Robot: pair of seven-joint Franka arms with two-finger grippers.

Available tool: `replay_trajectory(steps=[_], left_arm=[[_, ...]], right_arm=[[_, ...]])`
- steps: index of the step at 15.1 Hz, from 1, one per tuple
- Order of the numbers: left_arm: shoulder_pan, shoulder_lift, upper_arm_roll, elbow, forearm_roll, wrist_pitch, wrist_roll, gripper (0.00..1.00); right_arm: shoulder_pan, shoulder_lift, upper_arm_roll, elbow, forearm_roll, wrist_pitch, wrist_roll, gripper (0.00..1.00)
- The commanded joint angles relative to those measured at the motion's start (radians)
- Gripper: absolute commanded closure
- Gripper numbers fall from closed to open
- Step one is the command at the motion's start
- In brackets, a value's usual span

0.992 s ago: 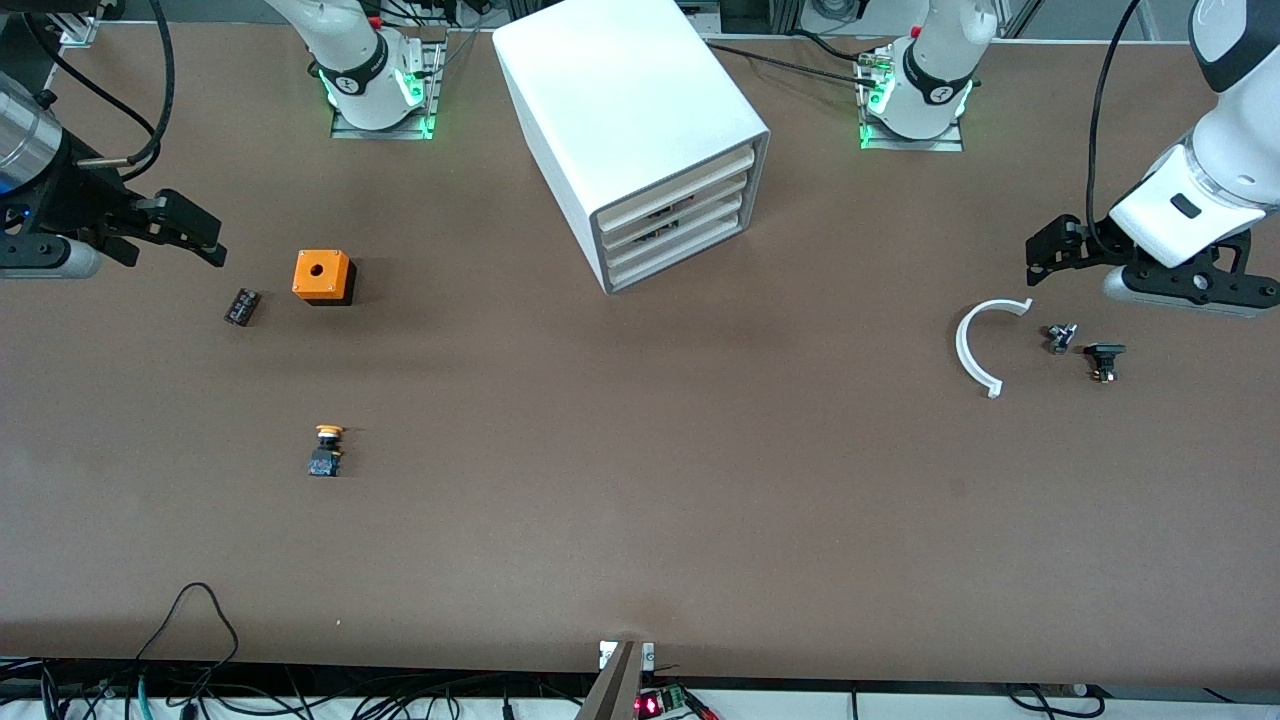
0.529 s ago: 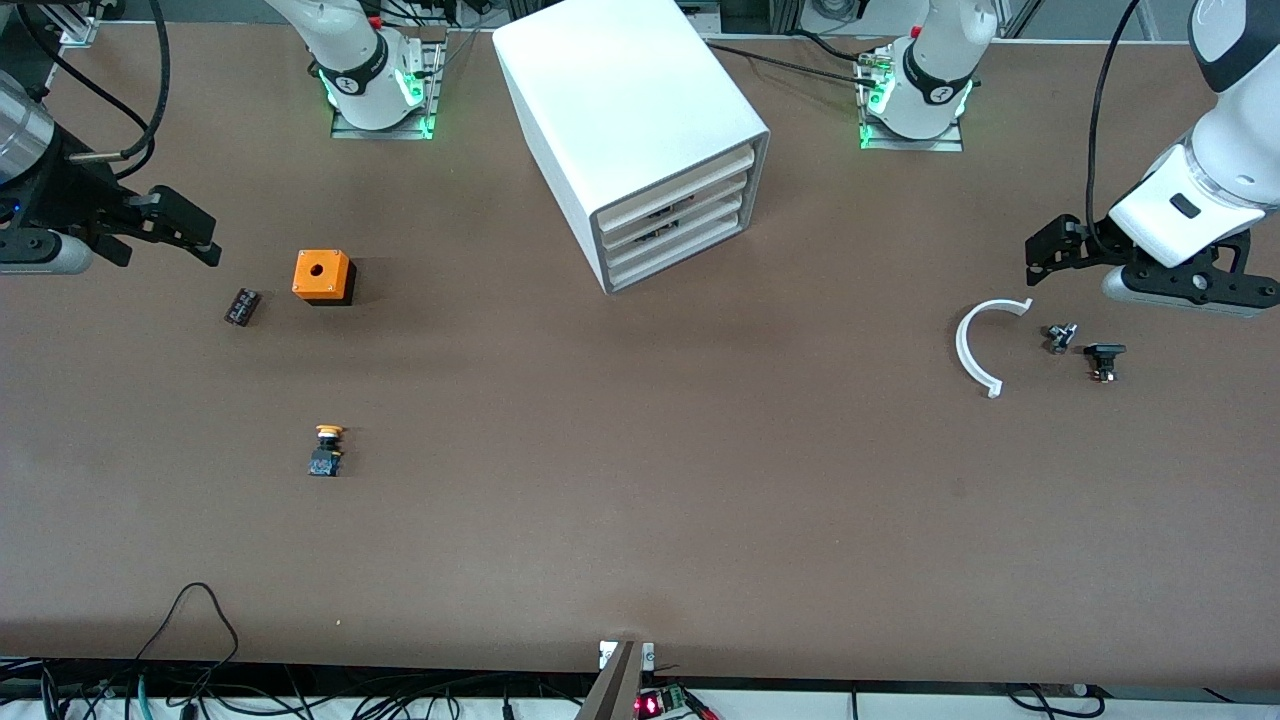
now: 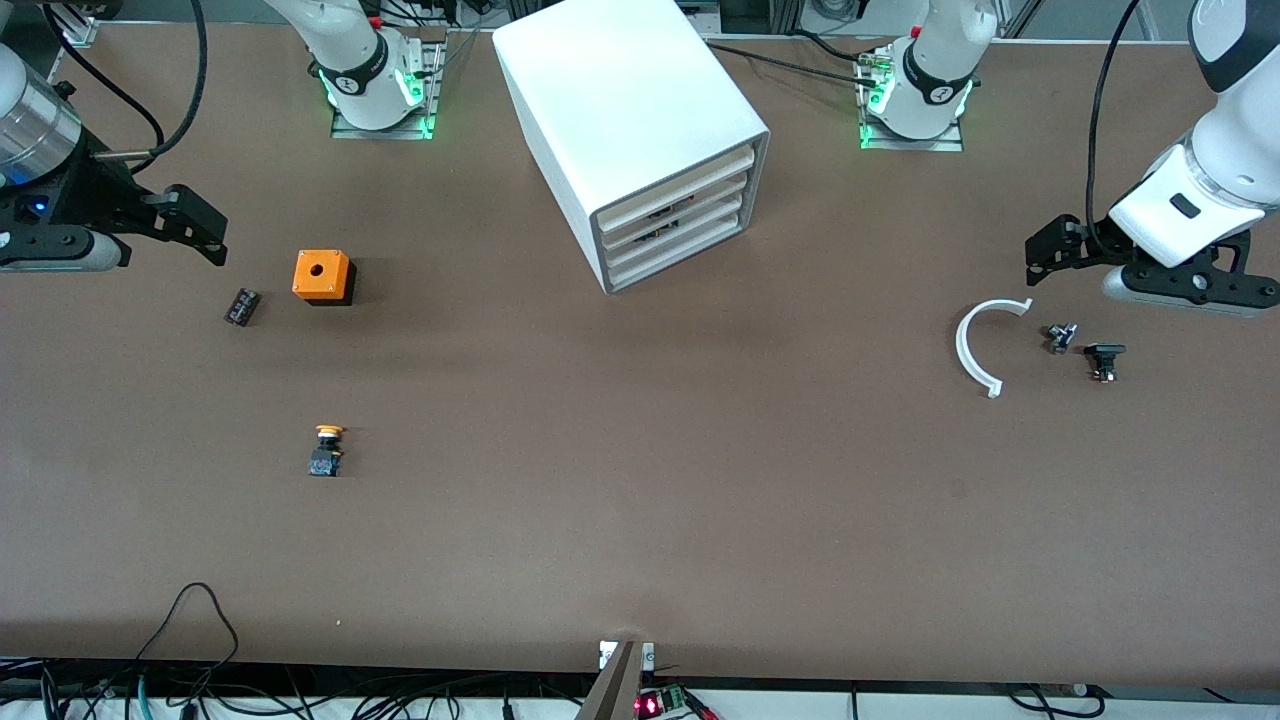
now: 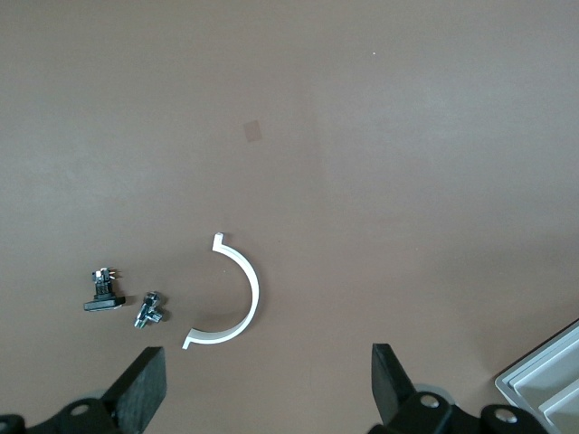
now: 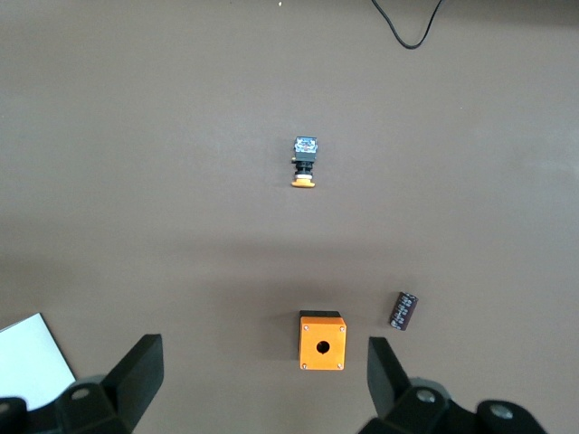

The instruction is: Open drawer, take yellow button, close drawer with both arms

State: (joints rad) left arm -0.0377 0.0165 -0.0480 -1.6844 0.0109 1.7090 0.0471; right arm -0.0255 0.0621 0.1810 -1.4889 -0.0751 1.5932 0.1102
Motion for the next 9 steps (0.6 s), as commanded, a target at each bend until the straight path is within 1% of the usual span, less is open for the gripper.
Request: replay_trajectory(steps=[1, 4, 6, 9], left_arm=[[-0.001, -0.015, 0.002, -0.006, -0.015, -0.011, 0.017, 0.00], [-0.001, -0.015, 0.002, -0.006, -0.015, -0.011, 0.017, 0.00], [-0.001, -0.015, 0.002, -0.006, -0.015, -0.011, 0.017, 0.00], [-0.001, -0.015, 0.002, -0.006, -0.015, -0.011, 0.017, 0.00]], right_arm=[[0.002, 0.019, 0.000, 0.033, -0.015, -0.022, -0.009, 0.00], [-0.008, 0.025, -0.008, 0.042, -0.003, -0.024, -0.012, 0.00], [-0.011, 0.031, -0.012, 0.064, 0.035, -0.027, -0.011, 0.00], [-0.016, 0.038, -0.040, 0.068, 0.081, -0.027, -0.011, 0.00]])
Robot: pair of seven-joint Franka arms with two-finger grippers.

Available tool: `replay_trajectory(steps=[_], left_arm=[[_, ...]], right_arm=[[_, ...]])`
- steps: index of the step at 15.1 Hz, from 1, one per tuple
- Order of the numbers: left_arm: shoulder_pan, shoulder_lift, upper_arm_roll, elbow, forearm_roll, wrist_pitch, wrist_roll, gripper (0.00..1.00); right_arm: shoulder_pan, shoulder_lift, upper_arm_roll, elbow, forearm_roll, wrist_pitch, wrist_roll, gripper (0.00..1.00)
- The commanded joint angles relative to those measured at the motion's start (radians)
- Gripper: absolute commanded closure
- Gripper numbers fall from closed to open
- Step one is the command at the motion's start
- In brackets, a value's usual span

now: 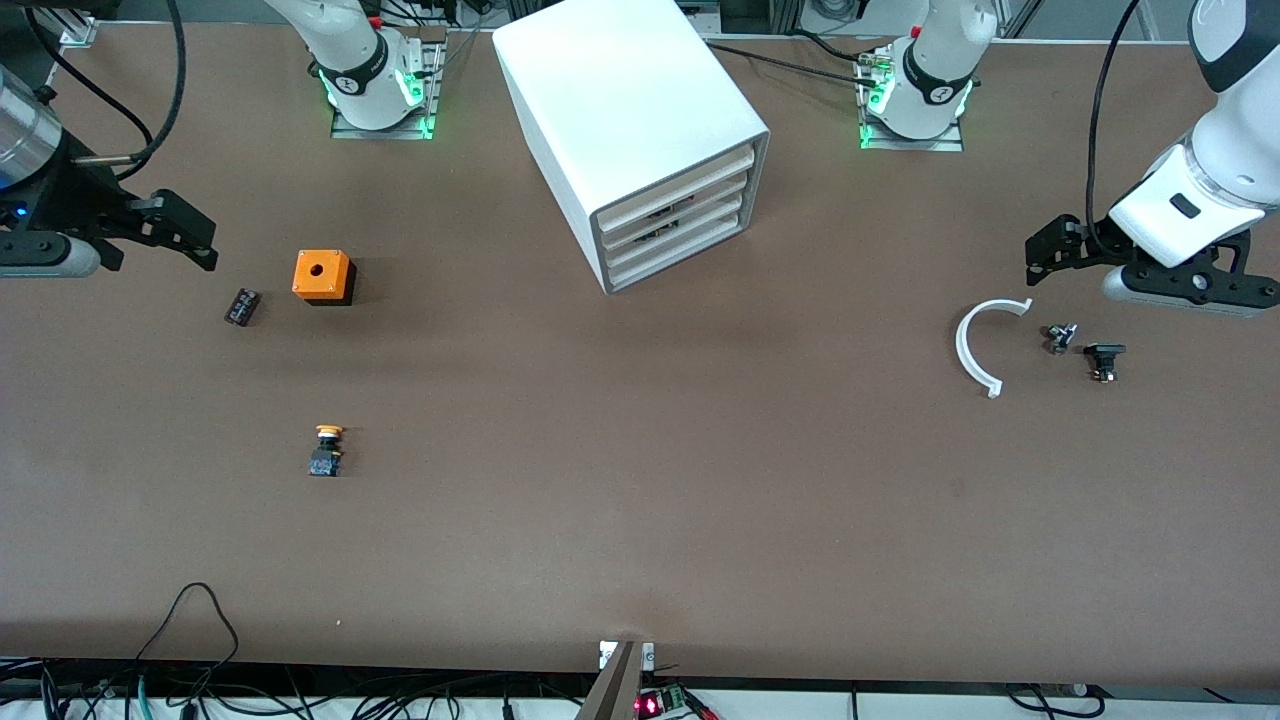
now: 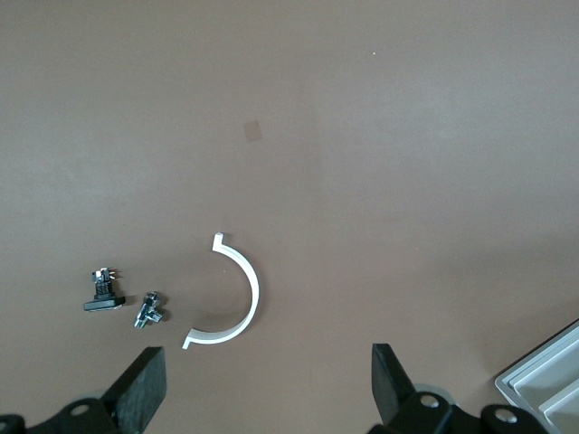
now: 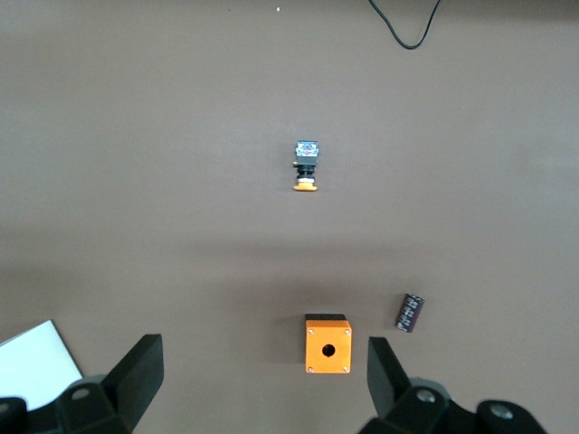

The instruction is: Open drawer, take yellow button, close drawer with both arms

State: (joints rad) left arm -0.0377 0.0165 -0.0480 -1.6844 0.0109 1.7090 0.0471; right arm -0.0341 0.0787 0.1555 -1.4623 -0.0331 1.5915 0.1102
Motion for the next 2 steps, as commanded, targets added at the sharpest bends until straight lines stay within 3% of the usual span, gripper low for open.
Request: replay_trajectory(steps=[1, 2], left_arm=[[-0.001, -0.015, 0.002, -0.006, -0.015, -0.011, 0.017, 0.00], [-0.001, -0.015, 0.002, -0.006, -0.015, -0.011, 0.017, 0.00]], right_arm=[[-0.007, 0.021, -0.020, 0.042, 0.045, -0.025, -0.011, 0.00], [-0.007, 0.021, -0.021, 0.042, 0.045, -0.025, -0.011, 0.00]])
